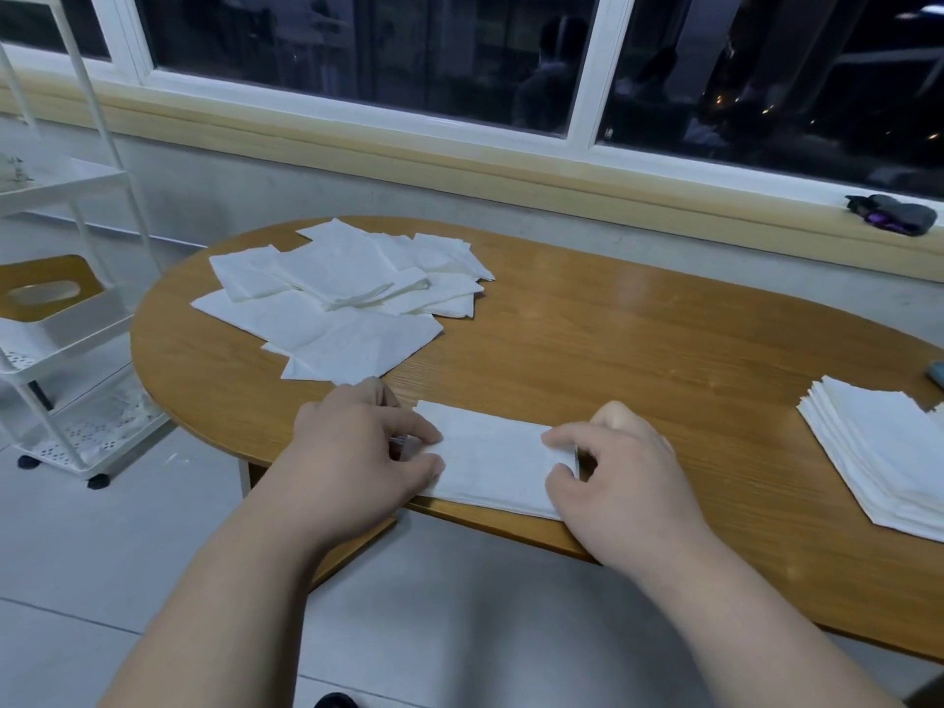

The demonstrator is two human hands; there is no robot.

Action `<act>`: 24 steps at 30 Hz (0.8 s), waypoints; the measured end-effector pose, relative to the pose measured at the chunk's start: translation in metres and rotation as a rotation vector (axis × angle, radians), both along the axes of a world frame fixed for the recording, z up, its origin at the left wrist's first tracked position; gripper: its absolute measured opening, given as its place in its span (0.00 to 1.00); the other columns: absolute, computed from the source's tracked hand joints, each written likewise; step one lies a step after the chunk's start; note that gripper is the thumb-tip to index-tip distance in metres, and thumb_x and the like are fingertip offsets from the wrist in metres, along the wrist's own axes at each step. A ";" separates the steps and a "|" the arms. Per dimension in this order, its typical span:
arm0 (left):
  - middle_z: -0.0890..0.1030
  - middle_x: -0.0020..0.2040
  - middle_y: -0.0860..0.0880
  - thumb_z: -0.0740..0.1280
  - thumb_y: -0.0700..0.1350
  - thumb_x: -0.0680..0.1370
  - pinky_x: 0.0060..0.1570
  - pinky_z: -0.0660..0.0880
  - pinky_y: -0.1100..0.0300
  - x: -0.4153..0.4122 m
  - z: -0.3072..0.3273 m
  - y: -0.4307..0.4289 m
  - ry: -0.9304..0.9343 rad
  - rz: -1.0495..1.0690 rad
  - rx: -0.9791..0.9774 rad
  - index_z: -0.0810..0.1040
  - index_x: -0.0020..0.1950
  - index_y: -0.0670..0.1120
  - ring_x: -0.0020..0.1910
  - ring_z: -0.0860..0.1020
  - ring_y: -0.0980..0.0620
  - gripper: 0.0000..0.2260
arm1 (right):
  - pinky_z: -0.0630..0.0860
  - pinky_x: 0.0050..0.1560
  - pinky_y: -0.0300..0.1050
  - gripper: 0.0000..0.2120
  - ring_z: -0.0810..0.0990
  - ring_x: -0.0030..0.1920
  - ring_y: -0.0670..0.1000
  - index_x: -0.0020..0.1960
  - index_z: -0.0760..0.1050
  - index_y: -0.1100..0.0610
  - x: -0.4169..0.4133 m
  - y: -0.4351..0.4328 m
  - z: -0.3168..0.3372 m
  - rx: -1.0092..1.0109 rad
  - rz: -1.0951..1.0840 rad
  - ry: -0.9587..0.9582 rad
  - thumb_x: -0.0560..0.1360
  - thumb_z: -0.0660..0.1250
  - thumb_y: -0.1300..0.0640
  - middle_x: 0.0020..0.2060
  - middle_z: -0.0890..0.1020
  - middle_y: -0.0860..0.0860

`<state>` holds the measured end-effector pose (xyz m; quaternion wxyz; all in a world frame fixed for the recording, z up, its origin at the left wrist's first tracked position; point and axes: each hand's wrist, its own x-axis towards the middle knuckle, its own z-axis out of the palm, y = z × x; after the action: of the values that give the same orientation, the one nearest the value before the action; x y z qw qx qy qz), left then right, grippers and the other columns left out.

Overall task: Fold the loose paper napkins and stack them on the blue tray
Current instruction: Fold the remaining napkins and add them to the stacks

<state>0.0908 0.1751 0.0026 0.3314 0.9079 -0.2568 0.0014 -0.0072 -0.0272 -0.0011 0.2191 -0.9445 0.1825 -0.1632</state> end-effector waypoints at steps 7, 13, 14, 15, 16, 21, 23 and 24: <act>0.72 0.47 0.58 0.70 0.59 0.74 0.60 0.61 0.59 0.003 -0.004 0.001 -0.034 0.004 0.028 0.82 0.53 0.62 0.52 0.62 0.72 0.09 | 0.69 0.59 0.46 0.14 0.71 0.53 0.47 0.55 0.82 0.44 0.020 -0.010 0.021 -0.055 0.052 0.037 0.74 0.65 0.57 0.43 0.71 0.42; 0.71 0.46 0.58 0.68 0.60 0.74 0.56 0.57 0.61 0.005 -0.002 0.009 -0.063 0.024 0.065 0.82 0.54 0.63 0.52 0.67 0.62 0.10 | 0.67 0.42 0.32 0.12 0.74 0.48 0.41 0.55 0.81 0.44 0.088 -0.001 0.042 0.032 0.259 0.052 0.77 0.65 0.56 0.48 0.75 0.41; 0.71 0.45 0.58 0.68 0.60 0.74 0.56 0.57 0.61 0.006 -0.003 0.012 -0.063 0.028 0.062 0.82 0.54 0.63 0.52 0.67 0.63 0.10 | 0.68 0.44 0.33 0.12 0.74 0.50 0.40 0.56 0.81 0.44 0.099 0.003 0.043 0.032 0.298 0.056 0.77 0.65 0.56 0.50 0.75 0.40; 0.71 0.45 0.58 0.69 0.60 0.73 0.56 0.57 0.61 0.007 -0.003 0.015 -0.061 0.031 0.051 0.82 0.53 0.63 0.52 0.66 0.65 0.10 | 0.69 0.47 0.35 0.12 0.74 0.52 0.41 0.58 0.80 0.44 0.111 0.006 0.043 0.006 0.339 0.069 0.78 0.65 0.55 0.53 0.75 0.39; 0.71 0.46 0.58 0.69 0.60 0.73 0.55 0.57 0.61 0.008 -0.004 0.018 -0.055 0.032 0.038 0.82 0.53 0.63 0.52 0.64 0.68 0.10 | 0.68 0.51 0.37 0.13 0.74 0.56 0.42 0.60 0.80 0.44 0.123 0.010 0.042 -0.035 0.382 0.092 0.78 0.65 0.55 0.55 0.75 0.39; 0.71 0.47 0.60 0.69 0.60 0.74 0.58 0.60 0.60 0.011 -0.007 0.021 -0.046 0.006 0.004 0.82 0.55 0.62 0.50 0.60 0.74 0.11 | 0.65 0.65 0.40 0.17 0.69 0.69 0.47 0.67 0.76 0.47 0.165 0.021 0.031 -0.235 0.553 0.239 0.79 0.61 0.56 0.67 0.76 0.43; 0.71 0.48 0.60 0.69 0.60 0.74 0.59 0.61 0.59 0.012 -0.007 0.022 -0.045 0.001 -0.001 0.81 0.55 0.63 0.50 0.55 0.80 0.11 | 0.70 0.65 0.46 0.16 0.72 0.65 0.49 0.65 0.78 0.47 0.169 0.020 0.028 -0.305 0.567 0.273 0.80 0.60 0.56 0.63 0.78 0.43; 0.71 0.48 0.60 0.69 0.60 0.74 0.59 0.61 0.59 0.013 -0.008 0.023 -0.045 -0.001 -0.002 0.81 0.55 0.63 0.50 0.55 0.80 0.11 | 0.71 0.63 0.49 0.16 0.72 0.63 0.50 0.63 0.79 0.46 0.169 0.018 0.028 -0.337 0.569 0.271 0.80 0.59 0.56 0.61 0.79 0.43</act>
<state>0.1041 0.1977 -0.0054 0.3266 0.9071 -0.2644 0.0222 0.1613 -0.0093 0.0267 0.0708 -0.9934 -0.0900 0.0034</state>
